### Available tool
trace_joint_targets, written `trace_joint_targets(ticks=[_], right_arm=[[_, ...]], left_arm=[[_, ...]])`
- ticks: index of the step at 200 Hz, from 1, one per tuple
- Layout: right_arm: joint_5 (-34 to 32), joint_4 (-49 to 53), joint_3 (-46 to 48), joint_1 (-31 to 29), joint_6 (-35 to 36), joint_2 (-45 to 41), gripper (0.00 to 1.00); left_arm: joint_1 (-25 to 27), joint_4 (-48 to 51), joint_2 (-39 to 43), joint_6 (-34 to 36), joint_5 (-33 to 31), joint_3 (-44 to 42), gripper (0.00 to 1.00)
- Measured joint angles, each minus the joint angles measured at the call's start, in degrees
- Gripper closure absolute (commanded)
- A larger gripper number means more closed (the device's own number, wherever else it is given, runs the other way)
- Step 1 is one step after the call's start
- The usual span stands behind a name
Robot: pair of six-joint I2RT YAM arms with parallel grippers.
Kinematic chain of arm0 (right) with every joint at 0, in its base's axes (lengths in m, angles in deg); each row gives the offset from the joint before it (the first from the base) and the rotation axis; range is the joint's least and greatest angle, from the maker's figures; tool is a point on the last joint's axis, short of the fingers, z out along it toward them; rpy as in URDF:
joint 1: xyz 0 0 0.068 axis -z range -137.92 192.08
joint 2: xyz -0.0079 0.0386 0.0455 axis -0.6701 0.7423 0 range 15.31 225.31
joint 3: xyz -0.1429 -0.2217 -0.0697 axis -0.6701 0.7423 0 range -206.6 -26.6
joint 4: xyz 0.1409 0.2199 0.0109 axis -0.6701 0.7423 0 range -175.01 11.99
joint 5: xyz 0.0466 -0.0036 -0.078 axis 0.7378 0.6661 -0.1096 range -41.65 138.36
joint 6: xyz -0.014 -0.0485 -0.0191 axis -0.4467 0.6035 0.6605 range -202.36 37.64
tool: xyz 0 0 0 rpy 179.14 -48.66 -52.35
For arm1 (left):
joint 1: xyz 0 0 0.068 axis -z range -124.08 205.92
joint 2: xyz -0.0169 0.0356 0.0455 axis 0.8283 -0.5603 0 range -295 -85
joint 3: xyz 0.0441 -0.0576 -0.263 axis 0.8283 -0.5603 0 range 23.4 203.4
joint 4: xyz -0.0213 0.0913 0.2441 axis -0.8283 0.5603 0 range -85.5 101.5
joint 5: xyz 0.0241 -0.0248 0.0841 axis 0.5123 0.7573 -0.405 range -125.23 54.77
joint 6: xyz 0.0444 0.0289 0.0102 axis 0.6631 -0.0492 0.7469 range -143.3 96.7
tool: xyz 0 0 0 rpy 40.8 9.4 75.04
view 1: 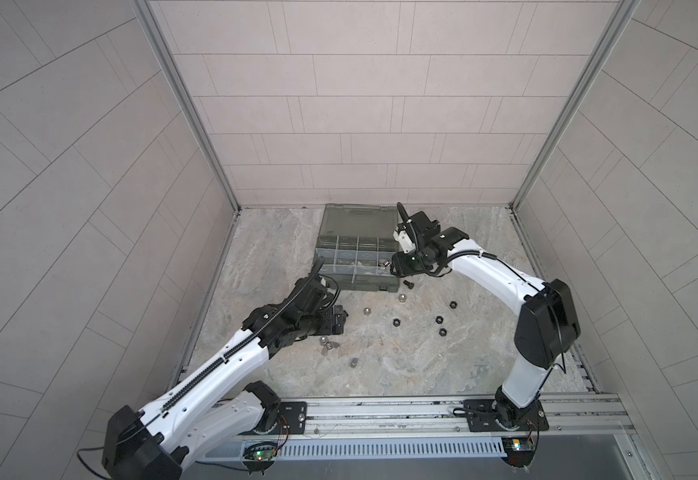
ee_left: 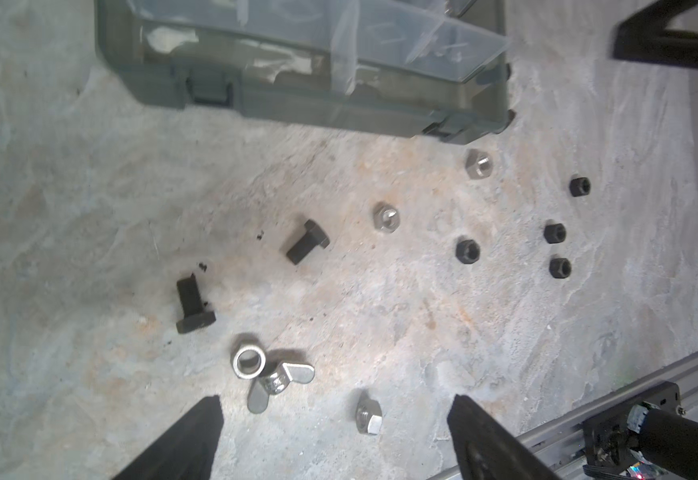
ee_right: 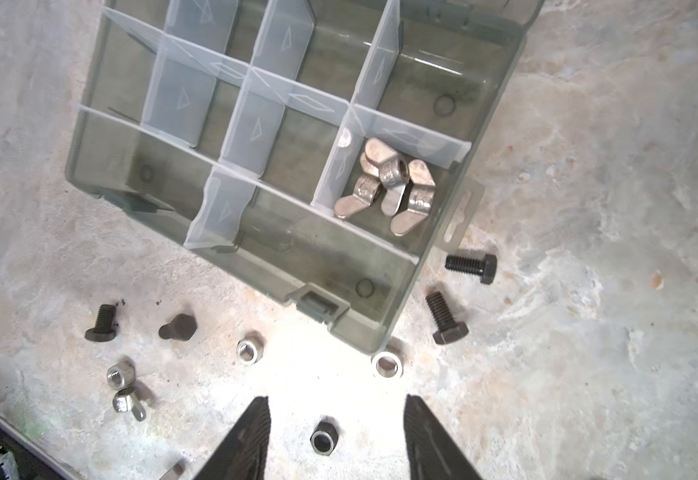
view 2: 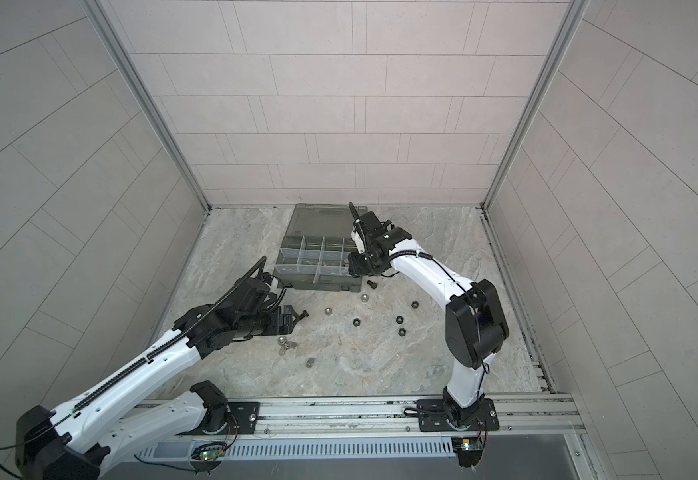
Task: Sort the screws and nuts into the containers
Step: 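Move the right gripper back while the left gripper lowers over a wing nut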
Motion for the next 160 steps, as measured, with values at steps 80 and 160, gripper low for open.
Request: trace_joint_targets(ticks=[80,160], right_arm=[[0.2,-1.7,15.2,-1.3,-0.6,-11.7,0.35],[-0.9,-2.1,18.6,-1.3,-0.9,-16.7,0.34]], left_arm=[[2.4,-2.5,1.3,-6.6,0.3,-9.4,0.20],[5.9,-9.6,-7.9,-7.5,0.7,-11.3,0.24]])
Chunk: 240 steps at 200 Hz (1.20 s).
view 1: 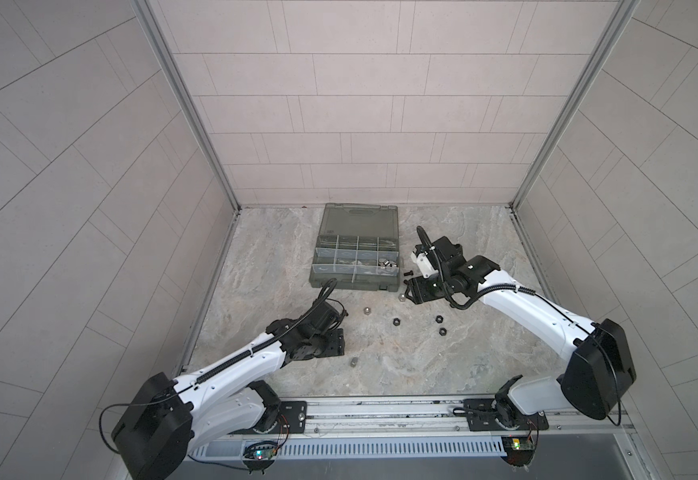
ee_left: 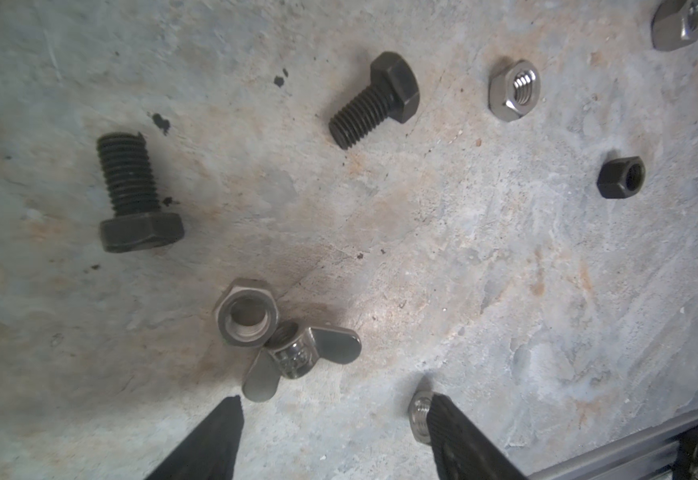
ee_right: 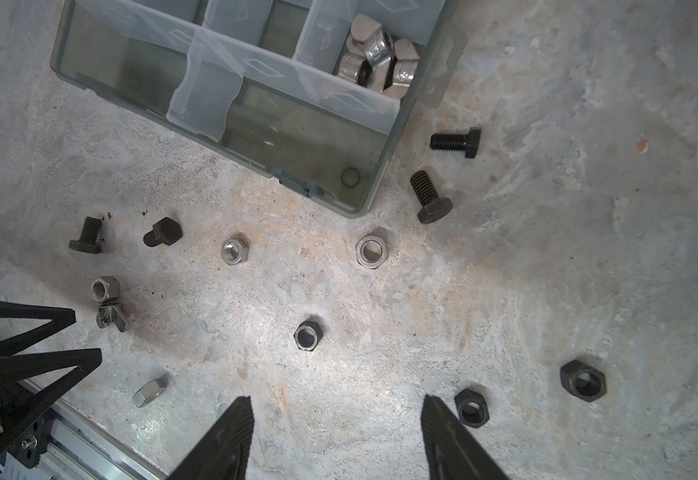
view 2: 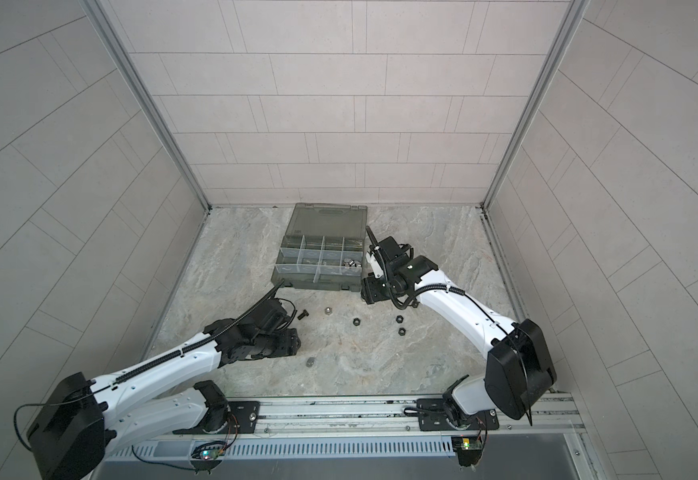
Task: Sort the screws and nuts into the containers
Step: 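Move the right gripper back while the left gripper lowers over a wing nut, then close the left gripper on the silver wing nut while the right arm draws back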
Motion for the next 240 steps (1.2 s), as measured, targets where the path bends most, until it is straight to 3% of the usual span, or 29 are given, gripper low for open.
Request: trace_joint_targets(ticks=[192,240], right_arm=[[-0.9,0.0,1.1,2.1,0.7,0.0,0.35],[-0.9,0.1,1.1,2.3,0.7,0.0,0.35]], left_arm=[[0.2,-6.2,-9.7,2.5,-0.4,0.5,0.24],[0.2,-6.7,-11.1,3.8,-0.2,1.3,0.28]])
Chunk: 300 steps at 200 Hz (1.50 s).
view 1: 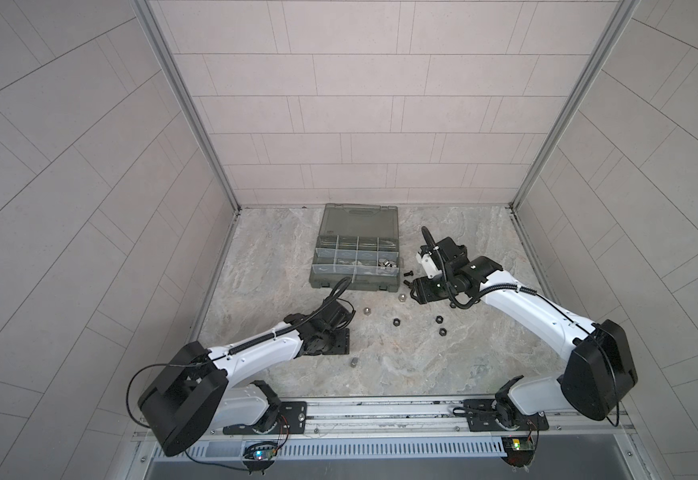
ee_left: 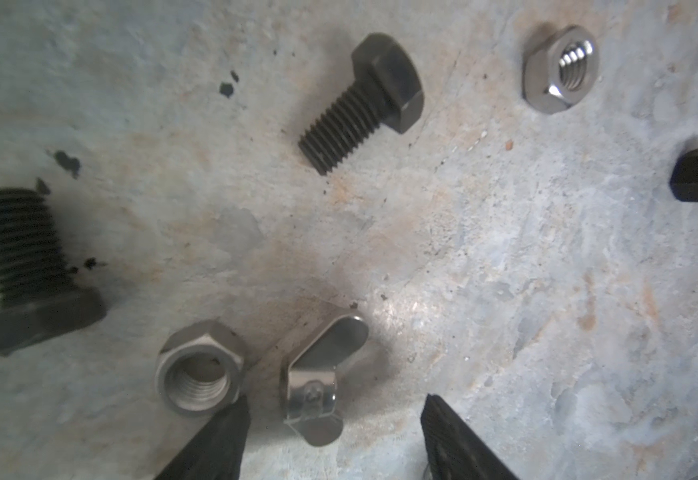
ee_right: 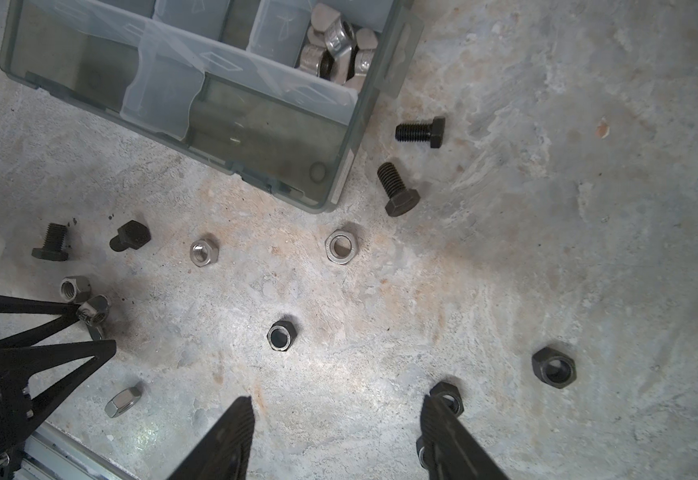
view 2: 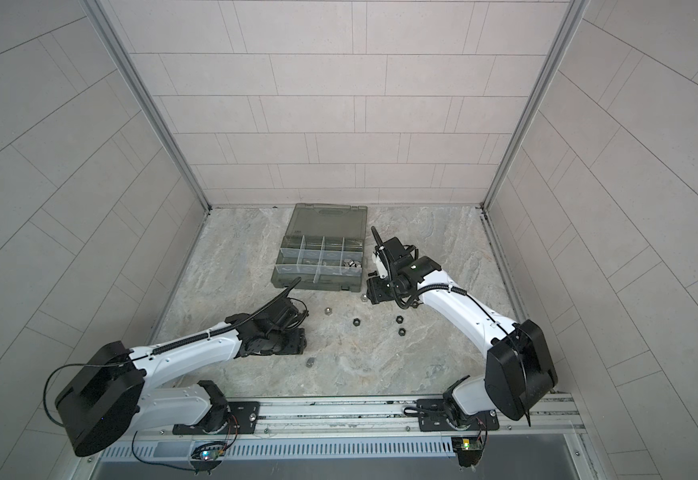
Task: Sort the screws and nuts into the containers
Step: 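Close the left gripper on the silver wing nut while the right arm draws back, then carry the wing nut with the left gripper into the wing-nut compartment and release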
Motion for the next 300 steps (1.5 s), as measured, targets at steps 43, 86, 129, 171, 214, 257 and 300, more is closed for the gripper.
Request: trace_joint_targets(ticks=[43,86,129,171,214,257,300], right_arm=[[0.0,0.0,0.0,0.3,0.2,0.0,0.33],[1.5,0.2,0.0,0.5,1.0,0.0,0.01],[3.5,0.9,2.5,0.1,0.5,-3.1,0.01],[5.0,2.0,7.6,-6.3,-2.0,-13.9,0.01],[5.0,3.0,11.6,-9.9,-4.7,-20.3,0.01],[4.5,3.7,13.1,-9.9,-5.3,-21.7,0.01],[4.2,3.9,14.0,-9.9,-5.3,-23.3,0.01]], left_arm=[[0.0,-0.3,-1.6,0.6,0.2,1.0,0.36],[0.0,-0.1,-4.6,1.6,0.9,3.1,0.42],[0.1,0.1,-6.7,2.0,1.1,4.6,0.51],[0.4,0.2,-8.3,2.2,1.2,5.8,0.60],[0.7,0.3,-9.5,2.5,1.4,6.6,0.70],[1.0,0.7,-11.5,2.7,1.4,8.4,0.71],[1.0,1.9,-13.6,3.6,1.2,10.5,0.77]])
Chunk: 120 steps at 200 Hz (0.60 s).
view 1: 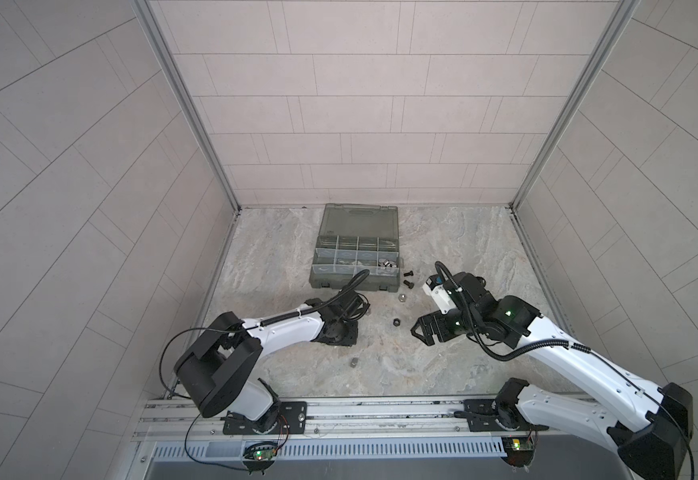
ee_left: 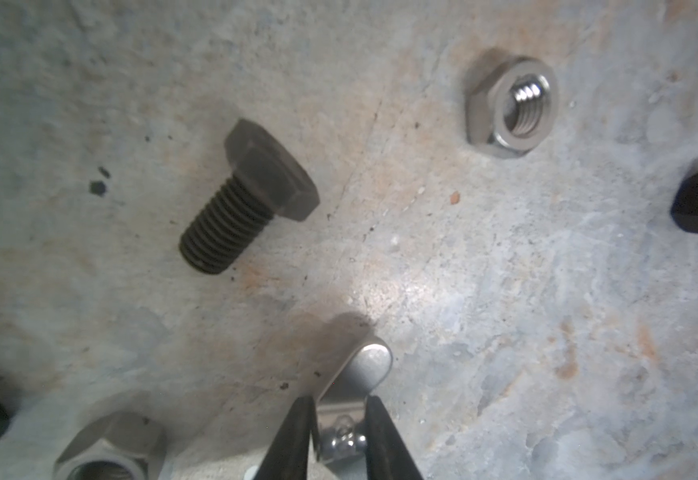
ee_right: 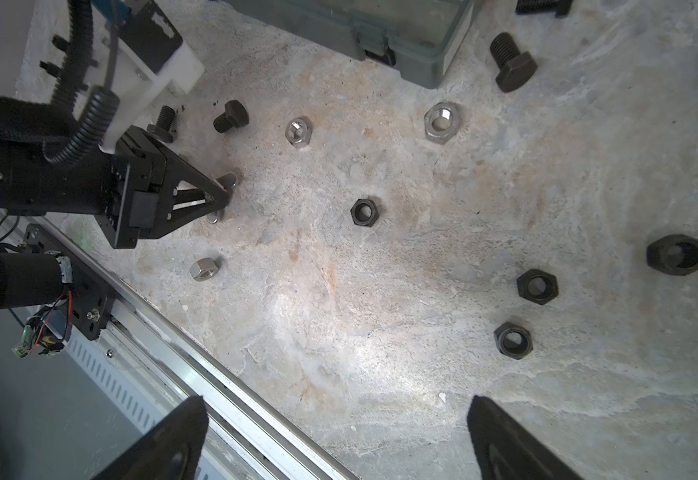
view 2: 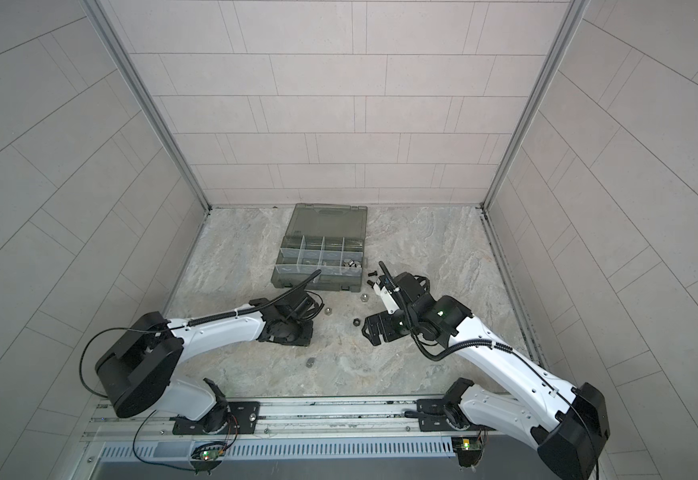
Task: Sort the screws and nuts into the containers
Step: 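Carry the wing nut with the left gripper into the wing-nut compartment and release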
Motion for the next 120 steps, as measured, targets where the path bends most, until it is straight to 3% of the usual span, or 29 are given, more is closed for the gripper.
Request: trace_joint_targets(ticks=[65,120], right_arm=[[-1.9,0.3,1.0,0.0,0.5,-5.2,0.01],[-3.3,1.3,0.0,0.1,1.7,-5.7,0.01]], left_arm=[[0.4,5.5,-2.1,1.3,-1.2,4.0,0.77],[0.4,12.8,-7.1,3.6,-3.0,18.9,0.78]])
